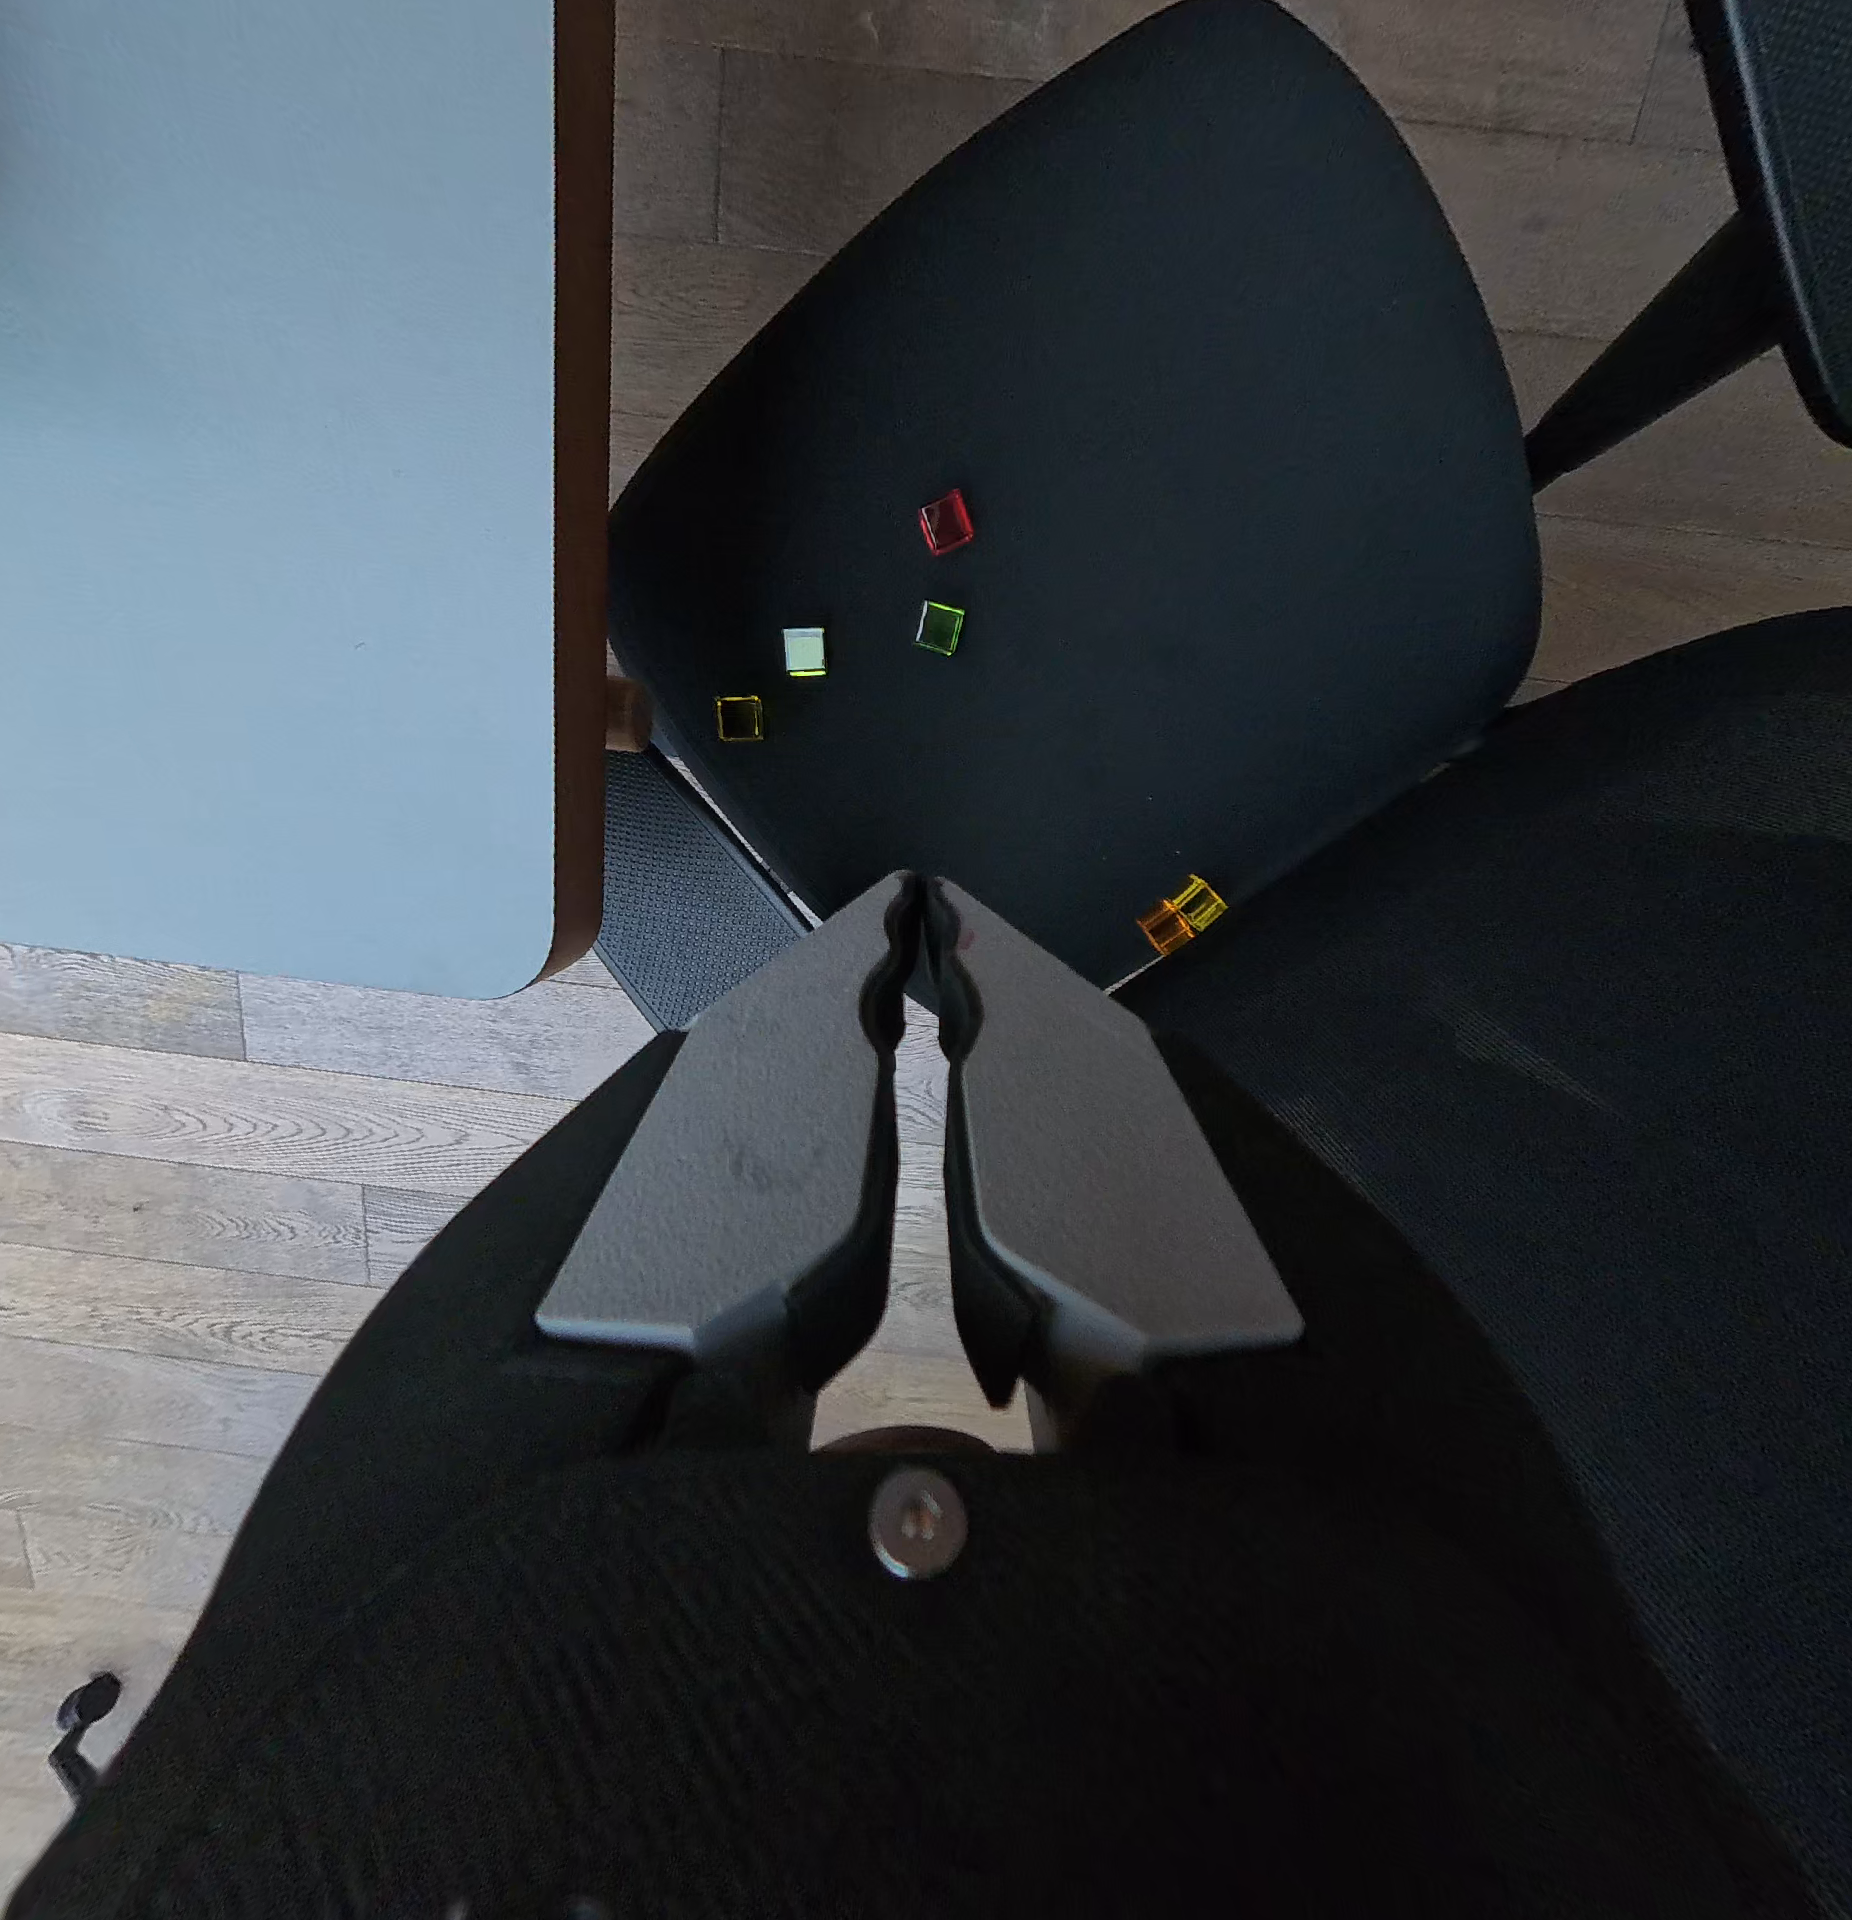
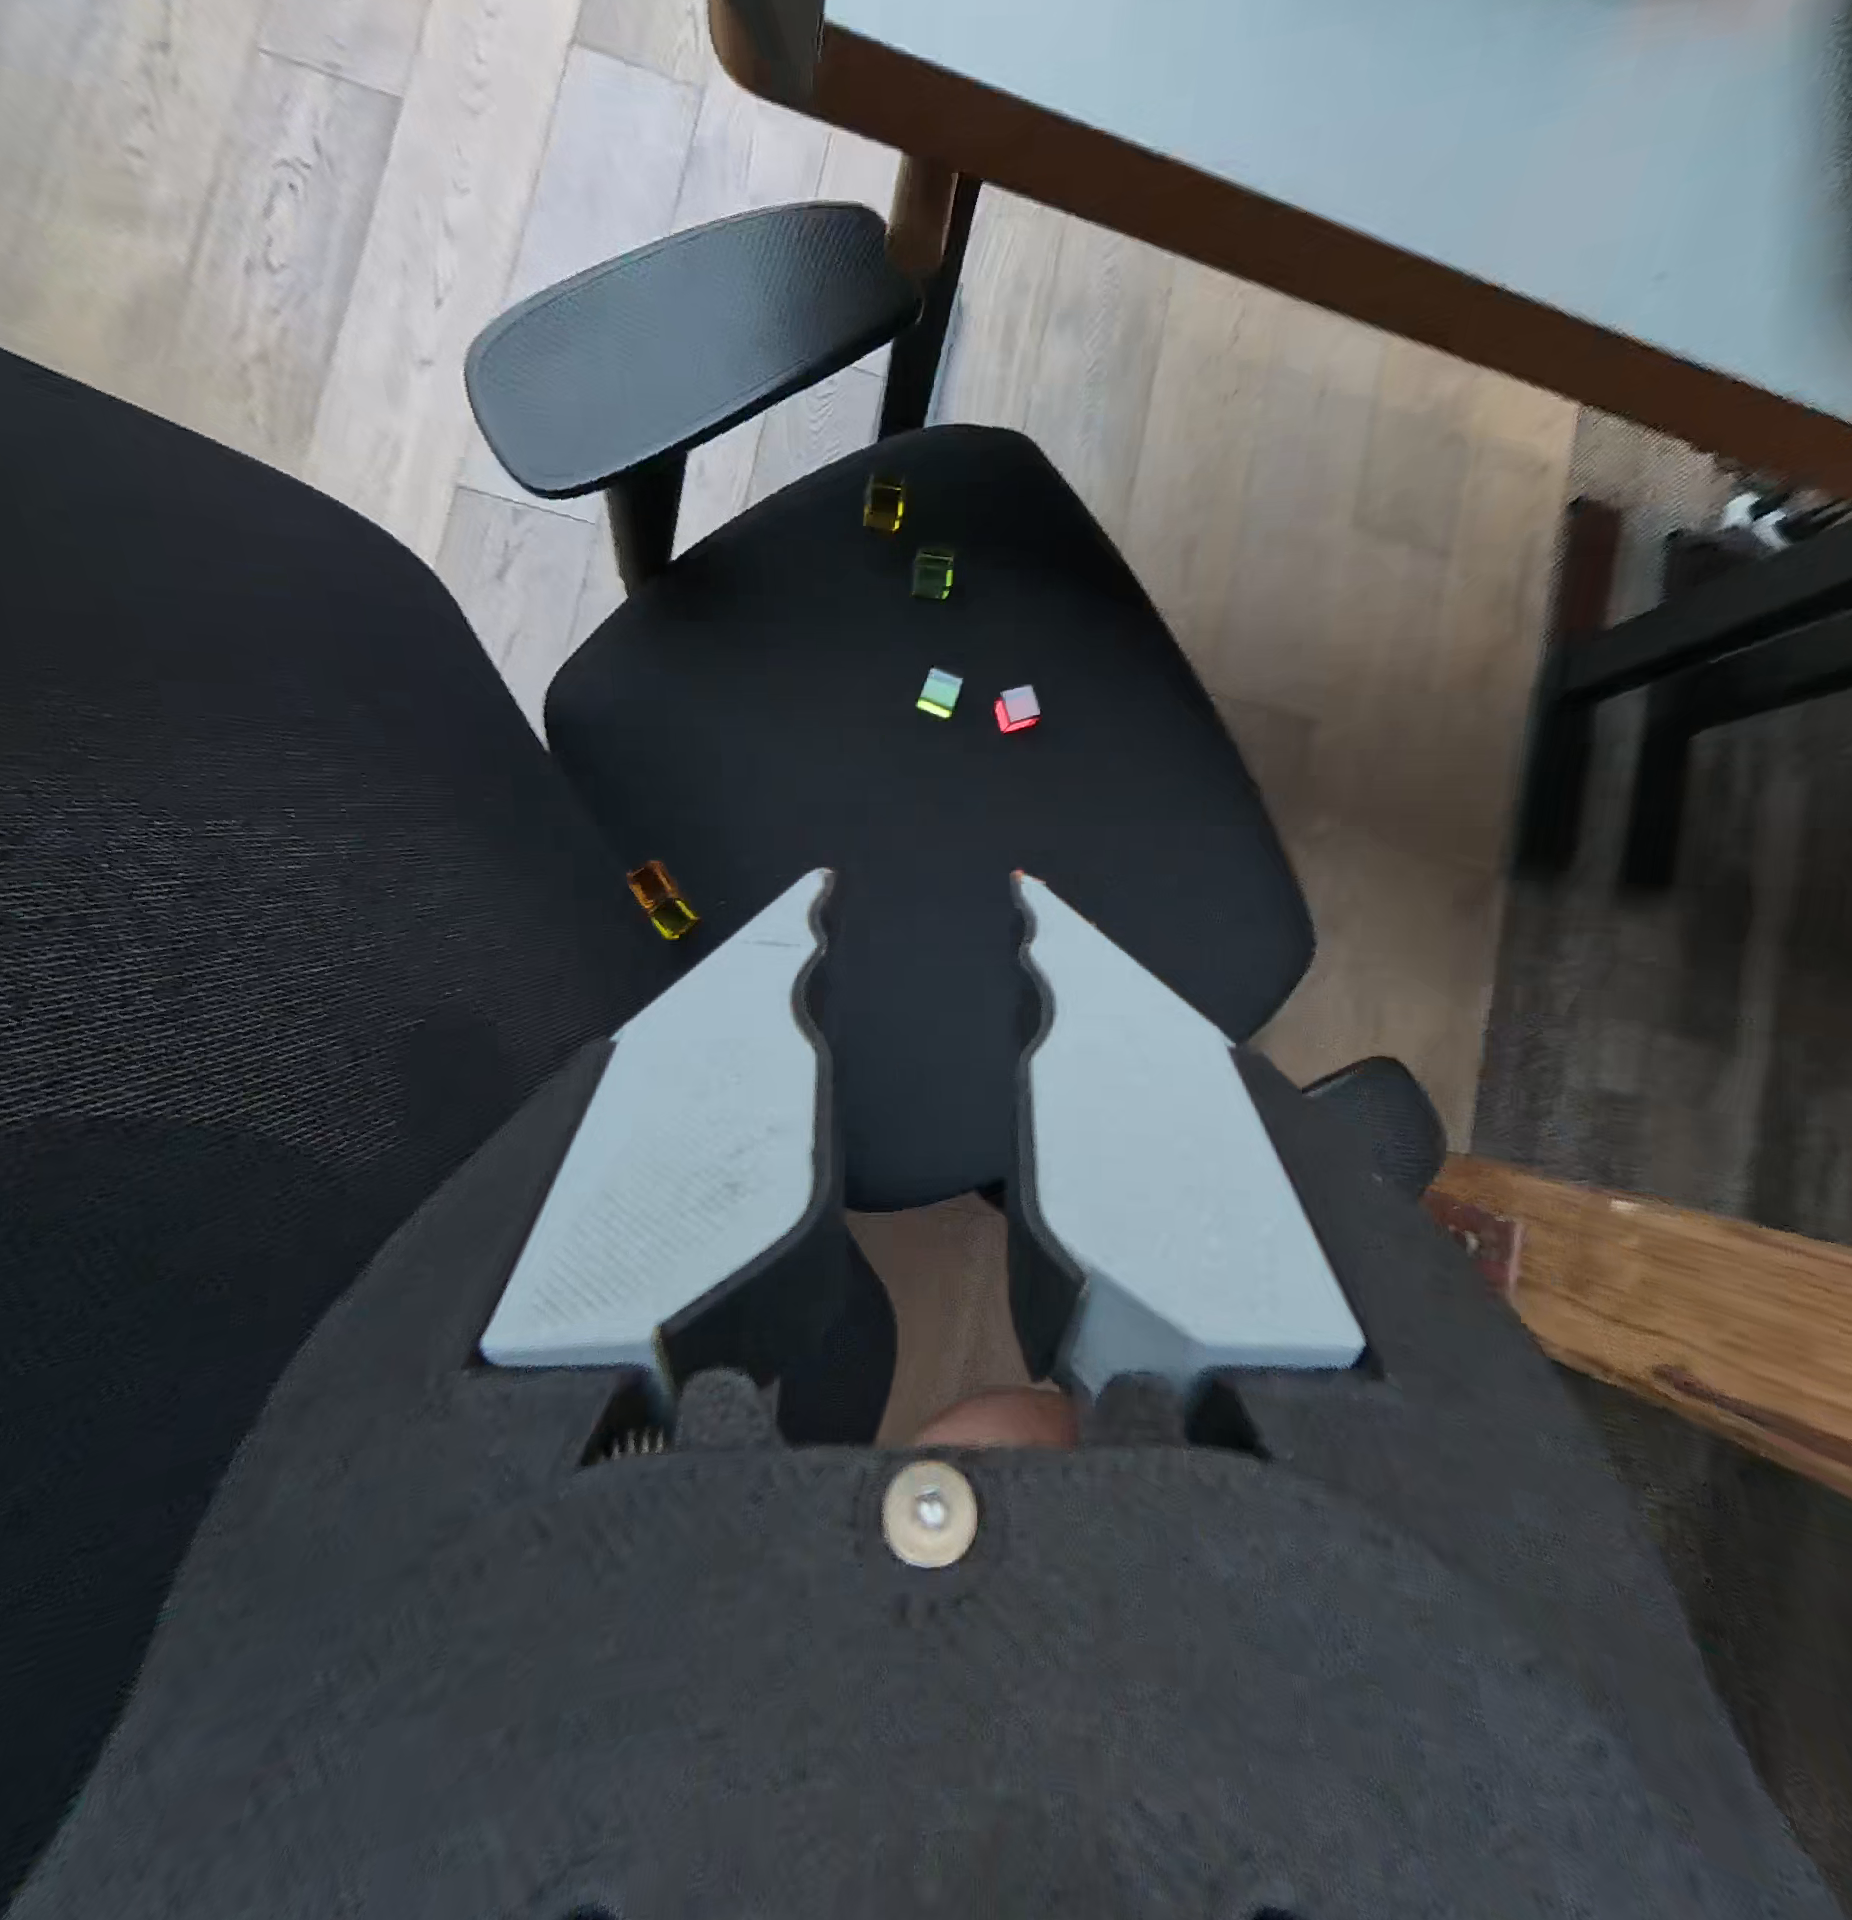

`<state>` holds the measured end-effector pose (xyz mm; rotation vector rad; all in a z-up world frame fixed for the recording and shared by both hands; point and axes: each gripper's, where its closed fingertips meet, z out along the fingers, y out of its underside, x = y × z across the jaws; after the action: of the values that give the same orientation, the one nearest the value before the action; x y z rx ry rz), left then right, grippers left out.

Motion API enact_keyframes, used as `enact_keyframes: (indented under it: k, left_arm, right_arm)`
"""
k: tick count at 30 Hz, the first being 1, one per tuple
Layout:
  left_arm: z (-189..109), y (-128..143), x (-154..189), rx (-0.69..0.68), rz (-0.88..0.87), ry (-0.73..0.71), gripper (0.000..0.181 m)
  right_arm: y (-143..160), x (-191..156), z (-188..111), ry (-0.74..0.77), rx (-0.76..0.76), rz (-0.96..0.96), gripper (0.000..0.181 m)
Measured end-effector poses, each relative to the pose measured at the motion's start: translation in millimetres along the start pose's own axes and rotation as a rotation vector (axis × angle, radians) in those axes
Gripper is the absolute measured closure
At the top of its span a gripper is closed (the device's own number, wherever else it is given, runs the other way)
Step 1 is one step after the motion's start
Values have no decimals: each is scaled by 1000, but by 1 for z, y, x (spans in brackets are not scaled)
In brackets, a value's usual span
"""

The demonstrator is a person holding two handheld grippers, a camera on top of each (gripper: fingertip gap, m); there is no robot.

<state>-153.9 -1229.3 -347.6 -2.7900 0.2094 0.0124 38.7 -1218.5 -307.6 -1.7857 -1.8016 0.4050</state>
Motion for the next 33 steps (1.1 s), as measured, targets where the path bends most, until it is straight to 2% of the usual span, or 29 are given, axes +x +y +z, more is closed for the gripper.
enact_keyframes:
  k: [1,2,3,5,9,13,18,20,23,26,29,33]
  left_arm:
    - [0,0,0,0,6,-1,181]
    - [0,0,0,1,8,-4,181]
    - [0,1,0,-2,6,-4,181]
    - [1,2,-3,-6,-4,-6,181]
    - [1,3,-9,0,-38,-10,181]
    - [-1,0,-8,27,-52,12,181]
    - [-4,-5,-5,45,-30,13,181]
    - [-4,-6,-7,44,-41,2,181]
    - [-3,-10,-6,46,-46,-10,180]
    - [-1,-10,-1,13,-38,-18,151]
    - [-1,-13,3,19,-5,-32,136]
    - [-3,-16,2,26,-25,-31,129]
  right_arm:
    - [0,-3,1,-25,-6,19,162]
    - [-4,-6,0,-53,15,20,179]
    - [-12,-13,-2,-95,55,9,181]
    - [-22,-30,-6,-174,107,-28,181]
    - [-29,-20,-4,-54,145,-104,181]
    - [-19,-27,0,-166,77,8,181]
    - [-1,-41,8,-194,-7,-76,181]
    - [6,-34,13,-178,-38,-39,161]
    - [18,-23,20,-173,-78,35,151]
    - [29,-8,26,-147,-110,95,144]
    - [33,2,34,-141,-118,150,140]
    - [46,8,54,-166,-143,180,138]
